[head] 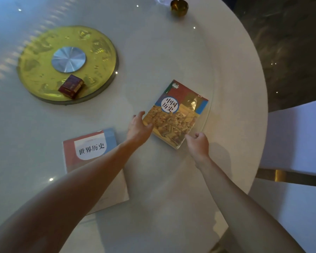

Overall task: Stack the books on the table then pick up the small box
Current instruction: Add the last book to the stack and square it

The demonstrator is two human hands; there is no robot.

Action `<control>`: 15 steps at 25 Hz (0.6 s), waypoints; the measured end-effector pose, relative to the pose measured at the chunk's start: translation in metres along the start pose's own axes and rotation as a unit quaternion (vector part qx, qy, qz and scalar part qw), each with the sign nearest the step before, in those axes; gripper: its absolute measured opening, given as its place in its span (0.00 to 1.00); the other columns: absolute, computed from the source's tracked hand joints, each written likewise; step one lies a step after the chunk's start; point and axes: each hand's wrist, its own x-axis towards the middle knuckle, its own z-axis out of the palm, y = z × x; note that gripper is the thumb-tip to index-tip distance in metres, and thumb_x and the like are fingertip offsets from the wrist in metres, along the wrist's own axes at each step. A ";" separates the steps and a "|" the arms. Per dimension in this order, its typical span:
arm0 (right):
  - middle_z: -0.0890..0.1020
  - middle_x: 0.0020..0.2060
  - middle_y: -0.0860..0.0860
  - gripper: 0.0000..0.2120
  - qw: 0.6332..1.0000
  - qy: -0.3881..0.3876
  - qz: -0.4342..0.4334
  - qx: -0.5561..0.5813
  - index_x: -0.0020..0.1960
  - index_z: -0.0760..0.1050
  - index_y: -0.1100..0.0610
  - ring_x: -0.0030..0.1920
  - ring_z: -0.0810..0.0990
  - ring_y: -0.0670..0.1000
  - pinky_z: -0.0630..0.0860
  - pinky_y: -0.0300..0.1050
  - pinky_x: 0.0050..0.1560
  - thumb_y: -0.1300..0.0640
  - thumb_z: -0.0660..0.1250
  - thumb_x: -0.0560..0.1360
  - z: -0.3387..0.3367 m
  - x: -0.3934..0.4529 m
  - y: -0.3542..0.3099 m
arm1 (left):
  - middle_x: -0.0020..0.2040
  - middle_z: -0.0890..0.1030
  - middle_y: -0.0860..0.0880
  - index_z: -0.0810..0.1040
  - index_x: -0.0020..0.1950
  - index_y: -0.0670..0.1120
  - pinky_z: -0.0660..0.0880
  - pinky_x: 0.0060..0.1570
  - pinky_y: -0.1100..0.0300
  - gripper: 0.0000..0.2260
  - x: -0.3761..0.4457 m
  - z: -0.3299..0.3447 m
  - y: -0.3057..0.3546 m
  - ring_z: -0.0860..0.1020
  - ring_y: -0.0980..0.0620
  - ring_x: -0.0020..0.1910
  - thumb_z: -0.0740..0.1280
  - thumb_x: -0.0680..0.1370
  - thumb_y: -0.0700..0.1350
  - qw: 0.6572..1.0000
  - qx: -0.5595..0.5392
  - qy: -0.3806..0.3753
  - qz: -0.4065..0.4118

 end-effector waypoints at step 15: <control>0.84 0.41 0.60 0.07 0.985 -0.069 0.080 0.134 0.41 0.78 0.57 0.38 0.80 0.53 0.76 0.45 0.36 0.55 0.73 0.72 0.001 0.023 0.003 | 0.60 0.75 0.40 0.78 0.59 0.44 0.73 0.61 0.48 0.18 0.022 0.015 -0.003 0.73 0.41 0.61 0.68 0.74 0.52 0.986 0.135 -0.067 -0.074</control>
